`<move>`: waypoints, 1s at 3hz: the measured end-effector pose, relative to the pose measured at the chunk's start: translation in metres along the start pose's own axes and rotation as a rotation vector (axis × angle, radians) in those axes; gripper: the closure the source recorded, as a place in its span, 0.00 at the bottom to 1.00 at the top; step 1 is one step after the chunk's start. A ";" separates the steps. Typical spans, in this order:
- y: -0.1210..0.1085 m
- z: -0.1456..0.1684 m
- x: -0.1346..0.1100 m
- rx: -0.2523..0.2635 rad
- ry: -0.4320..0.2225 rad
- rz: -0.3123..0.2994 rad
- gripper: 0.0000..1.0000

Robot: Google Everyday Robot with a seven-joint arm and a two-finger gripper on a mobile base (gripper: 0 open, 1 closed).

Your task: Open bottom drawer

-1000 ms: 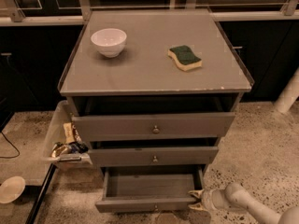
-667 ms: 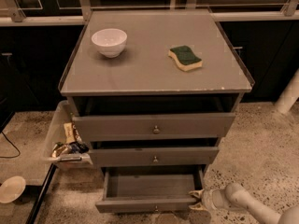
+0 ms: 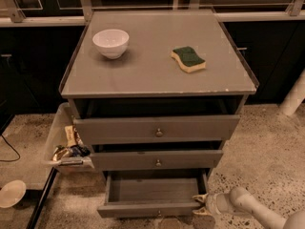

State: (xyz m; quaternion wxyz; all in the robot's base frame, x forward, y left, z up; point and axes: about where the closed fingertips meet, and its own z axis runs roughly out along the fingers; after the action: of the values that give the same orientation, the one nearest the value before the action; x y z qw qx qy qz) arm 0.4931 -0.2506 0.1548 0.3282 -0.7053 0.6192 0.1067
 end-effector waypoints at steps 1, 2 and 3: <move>0.006 0.005 -0.007 -0.027 -0.041 -0.024 0.15; 0.024 0.007 -0.010 -0.068 -0.060 -0.037 0.19; 0.039 0.002 -0.016 -0.096 -0.057 -0.058 0.42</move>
Offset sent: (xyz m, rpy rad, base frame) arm -0.0436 0.0106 -0.0116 0.0363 0.0613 0.1306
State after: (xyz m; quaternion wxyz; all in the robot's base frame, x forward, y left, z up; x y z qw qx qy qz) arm 0.4536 -0.2374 0.1490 0.3146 -0.7345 0.5831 0.1466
